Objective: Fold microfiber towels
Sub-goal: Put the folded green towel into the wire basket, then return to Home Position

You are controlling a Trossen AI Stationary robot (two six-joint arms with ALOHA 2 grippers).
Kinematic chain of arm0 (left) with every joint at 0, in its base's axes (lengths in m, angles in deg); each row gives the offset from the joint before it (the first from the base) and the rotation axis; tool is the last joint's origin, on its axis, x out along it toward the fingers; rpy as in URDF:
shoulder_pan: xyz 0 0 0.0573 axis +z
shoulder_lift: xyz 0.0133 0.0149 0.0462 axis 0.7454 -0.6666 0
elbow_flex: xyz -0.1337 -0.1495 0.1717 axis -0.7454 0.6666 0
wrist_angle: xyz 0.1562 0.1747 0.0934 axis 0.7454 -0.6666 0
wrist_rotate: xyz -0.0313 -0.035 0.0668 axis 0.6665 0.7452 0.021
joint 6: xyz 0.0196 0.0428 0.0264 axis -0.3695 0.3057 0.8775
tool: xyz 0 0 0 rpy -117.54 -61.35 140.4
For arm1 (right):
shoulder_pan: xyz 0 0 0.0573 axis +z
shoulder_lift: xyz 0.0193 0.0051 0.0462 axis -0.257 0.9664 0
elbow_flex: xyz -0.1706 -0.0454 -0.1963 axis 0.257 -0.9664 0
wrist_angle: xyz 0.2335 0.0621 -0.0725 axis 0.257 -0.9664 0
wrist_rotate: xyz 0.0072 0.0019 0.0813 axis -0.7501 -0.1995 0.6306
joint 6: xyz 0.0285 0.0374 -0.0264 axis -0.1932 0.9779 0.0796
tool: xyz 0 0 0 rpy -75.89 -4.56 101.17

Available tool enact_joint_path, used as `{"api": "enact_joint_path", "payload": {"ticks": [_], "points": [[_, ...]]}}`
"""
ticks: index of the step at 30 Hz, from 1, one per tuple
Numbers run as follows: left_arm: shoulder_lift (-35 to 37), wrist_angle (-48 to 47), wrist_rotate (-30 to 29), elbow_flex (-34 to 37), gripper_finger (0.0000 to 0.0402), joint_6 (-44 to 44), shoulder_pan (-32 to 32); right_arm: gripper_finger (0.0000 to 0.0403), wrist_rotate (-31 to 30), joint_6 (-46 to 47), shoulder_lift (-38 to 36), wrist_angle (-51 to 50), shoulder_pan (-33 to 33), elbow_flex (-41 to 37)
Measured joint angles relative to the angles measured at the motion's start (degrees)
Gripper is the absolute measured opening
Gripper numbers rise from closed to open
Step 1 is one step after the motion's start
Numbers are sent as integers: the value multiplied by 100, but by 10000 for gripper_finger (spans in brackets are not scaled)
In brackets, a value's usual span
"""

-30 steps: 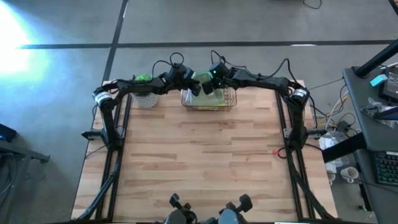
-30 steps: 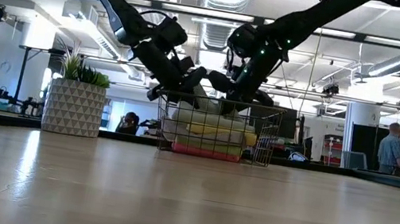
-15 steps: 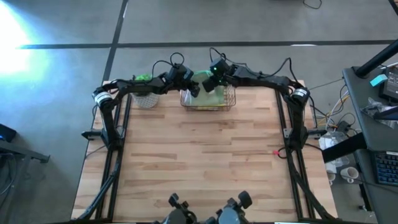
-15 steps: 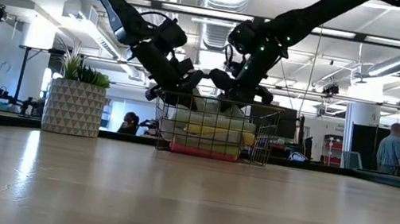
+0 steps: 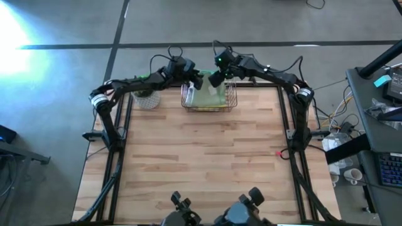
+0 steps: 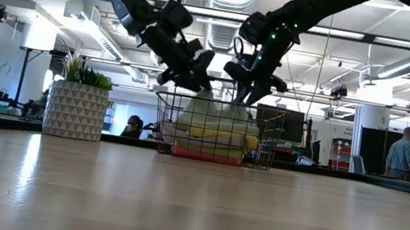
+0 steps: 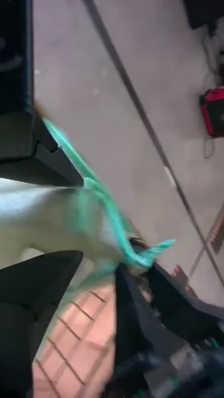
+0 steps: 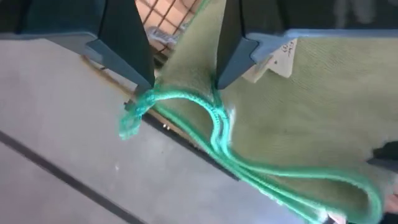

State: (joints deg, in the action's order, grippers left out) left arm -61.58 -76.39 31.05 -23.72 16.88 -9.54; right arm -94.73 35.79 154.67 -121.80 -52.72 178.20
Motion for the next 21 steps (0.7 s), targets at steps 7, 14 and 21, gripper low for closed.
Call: {"api": "enact_joint_path", "payload": {"ticks": [7, 14, 21], "points": [[364, -1, 2, -45, 162, 12, 0, 159, 4, -391, -20, -254, -73, 361], [478, -59, 2, -38, 162, 798, 0, 150, 212, -563, -24, -334, -96, 310], [774, -863, 23, -26, 162, 1169, -13, 138, 358, -736, -47, -636, -96, 225]]}}
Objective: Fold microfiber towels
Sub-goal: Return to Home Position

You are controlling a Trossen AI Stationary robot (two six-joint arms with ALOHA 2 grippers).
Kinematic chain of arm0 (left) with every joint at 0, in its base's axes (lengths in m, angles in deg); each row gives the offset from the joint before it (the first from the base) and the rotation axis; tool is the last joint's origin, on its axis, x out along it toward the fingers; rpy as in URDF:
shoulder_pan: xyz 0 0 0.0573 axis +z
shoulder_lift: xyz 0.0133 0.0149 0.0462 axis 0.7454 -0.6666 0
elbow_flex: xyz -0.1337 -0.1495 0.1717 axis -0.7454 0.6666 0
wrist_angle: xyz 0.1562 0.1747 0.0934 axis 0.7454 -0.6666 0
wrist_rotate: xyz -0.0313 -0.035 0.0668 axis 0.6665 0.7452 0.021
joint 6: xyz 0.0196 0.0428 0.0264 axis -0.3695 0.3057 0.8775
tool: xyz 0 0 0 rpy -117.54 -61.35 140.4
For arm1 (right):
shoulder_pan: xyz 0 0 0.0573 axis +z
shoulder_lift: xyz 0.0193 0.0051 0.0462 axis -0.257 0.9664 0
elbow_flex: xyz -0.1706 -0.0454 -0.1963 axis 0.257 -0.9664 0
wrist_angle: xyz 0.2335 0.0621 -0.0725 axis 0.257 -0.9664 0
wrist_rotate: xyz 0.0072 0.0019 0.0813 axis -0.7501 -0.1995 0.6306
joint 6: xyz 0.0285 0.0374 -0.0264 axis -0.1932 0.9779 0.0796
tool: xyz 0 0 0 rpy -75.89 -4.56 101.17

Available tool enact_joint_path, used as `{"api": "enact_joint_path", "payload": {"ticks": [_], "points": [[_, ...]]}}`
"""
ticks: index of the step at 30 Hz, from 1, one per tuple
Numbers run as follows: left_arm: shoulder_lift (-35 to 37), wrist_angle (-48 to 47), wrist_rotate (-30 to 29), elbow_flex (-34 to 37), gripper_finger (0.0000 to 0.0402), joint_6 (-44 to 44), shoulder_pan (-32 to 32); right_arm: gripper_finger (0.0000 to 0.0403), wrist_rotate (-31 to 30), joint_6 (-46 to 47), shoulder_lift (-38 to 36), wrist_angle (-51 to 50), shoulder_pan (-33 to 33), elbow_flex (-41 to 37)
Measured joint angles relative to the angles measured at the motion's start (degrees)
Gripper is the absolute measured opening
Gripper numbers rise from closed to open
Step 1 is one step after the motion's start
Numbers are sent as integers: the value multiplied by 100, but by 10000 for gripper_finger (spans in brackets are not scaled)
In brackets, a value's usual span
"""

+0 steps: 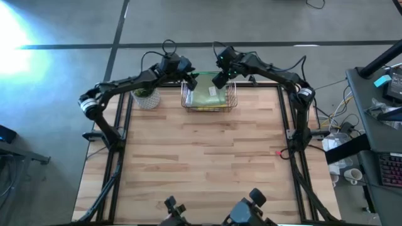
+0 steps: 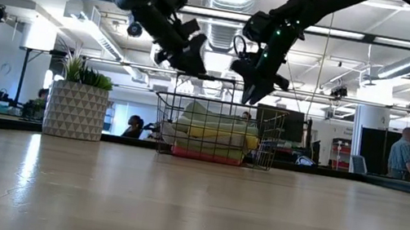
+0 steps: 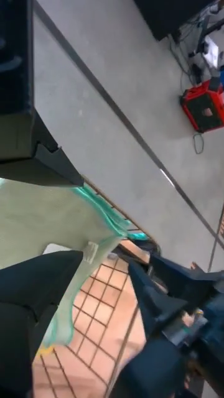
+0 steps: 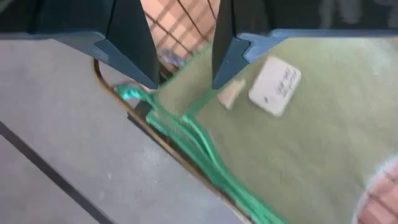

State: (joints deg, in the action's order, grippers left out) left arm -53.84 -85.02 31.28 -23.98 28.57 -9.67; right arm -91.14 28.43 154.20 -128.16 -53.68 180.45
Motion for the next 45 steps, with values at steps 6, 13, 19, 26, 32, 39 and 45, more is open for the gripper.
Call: {"api": "enact_joint_path", "payload": {"ticks": [6, 13, 19, 26, 32, 39, 45], "points": [[834, -219, 28, 188, 150, 13, -122, 126, 241, -36, -157, -277, 48, -2], [2104, -365, 38, 948, 82, 40, -562, 117, 407, 94, -196, -201, 367, -11], [3244, -339, 40, 2105, 8, -14, -1130, 109, 405, 353, -196, -174, 804, -13], [4675, -324, 46, 3456, 7, -945, -2108, 85, 401, 812, -196, -174, 1377, -15], [5895, -275, 44, 4375, 7, -1524, -3026, 58, 398, 1175, -196, -179, 1980, -17], [7036, -256, -25, 5219, 8, -1584, -3563, 36, 401, 1223, -196, -263, 2805, -164], [7987, -255, -28, 5871, 8, -2125, -3600, 27, 254, 1592, -196, -219, 3323, -329]]}}
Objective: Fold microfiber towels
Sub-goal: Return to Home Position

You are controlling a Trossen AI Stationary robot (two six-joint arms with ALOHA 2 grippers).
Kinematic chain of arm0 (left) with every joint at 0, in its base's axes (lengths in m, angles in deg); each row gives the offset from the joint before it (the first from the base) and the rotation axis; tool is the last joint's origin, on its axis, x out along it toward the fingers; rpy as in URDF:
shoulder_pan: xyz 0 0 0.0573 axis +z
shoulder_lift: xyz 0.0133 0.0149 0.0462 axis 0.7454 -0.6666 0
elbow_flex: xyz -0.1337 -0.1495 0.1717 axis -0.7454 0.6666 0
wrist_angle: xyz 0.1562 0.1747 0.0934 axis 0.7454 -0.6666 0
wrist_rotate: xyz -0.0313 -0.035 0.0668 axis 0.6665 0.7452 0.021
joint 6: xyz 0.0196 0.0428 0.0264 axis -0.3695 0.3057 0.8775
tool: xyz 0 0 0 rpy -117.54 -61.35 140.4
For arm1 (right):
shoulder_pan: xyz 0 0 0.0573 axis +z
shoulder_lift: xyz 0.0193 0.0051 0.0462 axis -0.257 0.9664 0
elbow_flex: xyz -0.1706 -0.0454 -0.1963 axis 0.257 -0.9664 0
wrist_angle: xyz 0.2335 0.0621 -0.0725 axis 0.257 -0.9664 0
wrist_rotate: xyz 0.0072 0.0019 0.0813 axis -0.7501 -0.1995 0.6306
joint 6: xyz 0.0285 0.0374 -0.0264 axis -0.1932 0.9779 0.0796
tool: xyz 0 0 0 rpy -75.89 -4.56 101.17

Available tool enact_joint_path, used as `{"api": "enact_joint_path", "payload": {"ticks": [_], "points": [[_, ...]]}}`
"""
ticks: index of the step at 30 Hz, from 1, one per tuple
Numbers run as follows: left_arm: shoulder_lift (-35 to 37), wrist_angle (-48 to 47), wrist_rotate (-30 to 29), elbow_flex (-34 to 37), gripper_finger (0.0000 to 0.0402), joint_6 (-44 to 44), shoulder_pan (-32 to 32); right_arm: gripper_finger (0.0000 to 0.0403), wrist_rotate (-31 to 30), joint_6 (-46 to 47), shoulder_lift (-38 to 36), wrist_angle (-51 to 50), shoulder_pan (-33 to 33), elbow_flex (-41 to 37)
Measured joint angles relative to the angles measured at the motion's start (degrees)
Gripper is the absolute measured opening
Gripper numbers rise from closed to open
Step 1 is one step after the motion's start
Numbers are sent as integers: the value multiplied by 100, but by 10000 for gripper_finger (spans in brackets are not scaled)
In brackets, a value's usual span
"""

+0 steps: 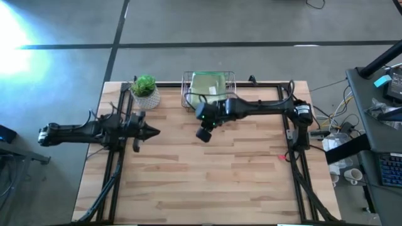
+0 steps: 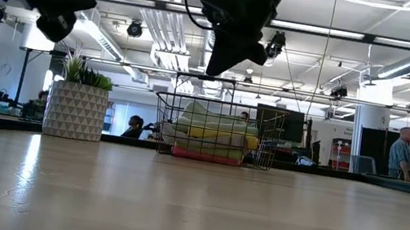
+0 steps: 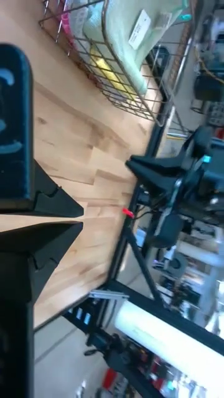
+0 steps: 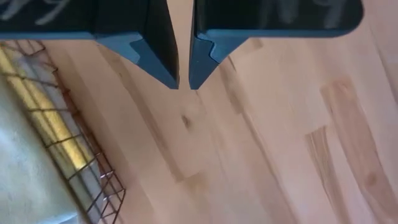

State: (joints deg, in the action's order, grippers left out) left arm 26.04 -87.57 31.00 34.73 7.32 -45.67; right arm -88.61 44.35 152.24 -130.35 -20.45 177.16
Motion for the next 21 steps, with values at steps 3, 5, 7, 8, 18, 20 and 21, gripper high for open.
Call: {"api": "enact_joint_path", "payload": {"ticks": [3, 5, 7, 8, 18, 20, 21], "points": [[523, -14, 0, 283, 8, -41, 0, 27, -157, 130, 0, 20, 150, -78], [873, 5, 0, 451, 8, -146, 0, 27, -153, 195, 0, 76, 181, -114], [1195, 19, 0, 622, 8, -172, 0, 27, -155, 254, 0, 118, 187, -125], [1335, -38, 0, 712, 8, -191, 0, 27, -155, 276, -2, 161, 187, -125], [1061, 573, 9, 1227, 8, -150, -2, 27, -153, -617, -231, -322, 50, -125], [1104, 684, 15, 1330, 8, -154, -2, 27, -150, -869, -425, -399, -17, -168], [1127, 722, 15, 1331, 8, -153, -2, 27, -153, -970, -528, -382, -63, -192]]}}
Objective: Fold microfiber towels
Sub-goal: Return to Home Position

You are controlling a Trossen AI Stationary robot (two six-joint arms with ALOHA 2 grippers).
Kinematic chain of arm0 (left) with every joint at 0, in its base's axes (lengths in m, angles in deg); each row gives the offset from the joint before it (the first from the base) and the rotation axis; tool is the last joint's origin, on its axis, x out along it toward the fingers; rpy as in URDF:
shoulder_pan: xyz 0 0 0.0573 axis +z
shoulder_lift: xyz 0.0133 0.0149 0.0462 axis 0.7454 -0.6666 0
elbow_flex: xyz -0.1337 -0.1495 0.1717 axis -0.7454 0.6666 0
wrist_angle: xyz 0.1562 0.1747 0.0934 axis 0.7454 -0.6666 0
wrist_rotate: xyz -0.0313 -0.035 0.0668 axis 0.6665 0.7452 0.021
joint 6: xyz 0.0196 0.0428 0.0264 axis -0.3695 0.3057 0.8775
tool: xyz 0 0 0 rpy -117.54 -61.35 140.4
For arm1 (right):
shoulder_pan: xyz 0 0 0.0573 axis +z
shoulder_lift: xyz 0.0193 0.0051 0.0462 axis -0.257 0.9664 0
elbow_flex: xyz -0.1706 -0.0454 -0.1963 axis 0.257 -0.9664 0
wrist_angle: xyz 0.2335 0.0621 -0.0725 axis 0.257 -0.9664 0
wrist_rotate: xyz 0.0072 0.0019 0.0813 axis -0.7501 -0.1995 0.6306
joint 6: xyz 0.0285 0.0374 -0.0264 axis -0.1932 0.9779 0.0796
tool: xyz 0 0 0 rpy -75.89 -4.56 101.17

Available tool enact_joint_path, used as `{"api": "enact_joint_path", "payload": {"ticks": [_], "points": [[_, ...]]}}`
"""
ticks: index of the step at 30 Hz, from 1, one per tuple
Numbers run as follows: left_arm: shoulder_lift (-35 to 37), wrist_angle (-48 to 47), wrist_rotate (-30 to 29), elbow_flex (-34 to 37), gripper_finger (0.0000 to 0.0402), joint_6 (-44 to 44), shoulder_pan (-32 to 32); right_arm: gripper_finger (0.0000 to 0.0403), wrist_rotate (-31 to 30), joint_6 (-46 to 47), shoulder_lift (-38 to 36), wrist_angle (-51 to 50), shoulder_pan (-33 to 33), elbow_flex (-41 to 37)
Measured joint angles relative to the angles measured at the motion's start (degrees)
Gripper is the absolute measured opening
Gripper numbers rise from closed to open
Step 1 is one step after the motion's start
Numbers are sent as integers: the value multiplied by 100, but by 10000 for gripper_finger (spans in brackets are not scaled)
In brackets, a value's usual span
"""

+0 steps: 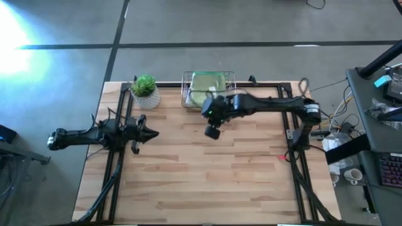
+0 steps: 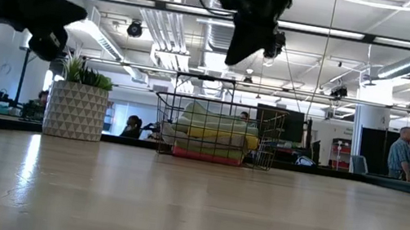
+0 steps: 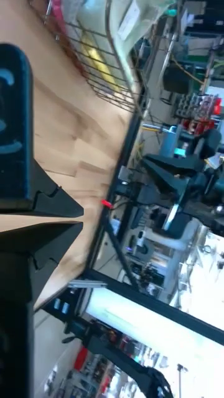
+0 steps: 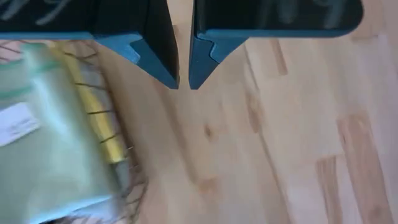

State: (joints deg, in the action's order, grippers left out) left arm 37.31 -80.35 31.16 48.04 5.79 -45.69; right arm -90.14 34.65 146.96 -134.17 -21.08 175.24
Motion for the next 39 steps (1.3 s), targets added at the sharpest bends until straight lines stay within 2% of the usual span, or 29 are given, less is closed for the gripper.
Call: {"api": "enact_joint_path", "payload": {"ticks": [5, 8, 12, 17, 21, 29, 39], "points": [[14, -142, 7, 0, 8, -6, 2, 27, -2, -287, -755, 56, -357, -250], [21, -130, 11, 2, 8, -1, 2, 27, -11, -333, -1459, 342, -574, -747], [-4, -144, 11, 4, 8, 5, 2, 27, -4, -282, -2695, 1694, -745, -2134], [-27, -145, 13, 7, 8, 7, 2, 27, 10, 579, -4233, 3510, -768, -4116], [-42, -147, 13, 9, 8, 8, 2, 27, 1, 972, -5155, 4510, -642, -5289], [-46, -147, 13, 13, 8, 10, 2, 27, -3, 1614, -6341, 4622, -633, -6789], [-76, -149, 14, 15, 8, 10, 2, 27, -2, 1999, -7267, 4936, -633, -7859]]}}
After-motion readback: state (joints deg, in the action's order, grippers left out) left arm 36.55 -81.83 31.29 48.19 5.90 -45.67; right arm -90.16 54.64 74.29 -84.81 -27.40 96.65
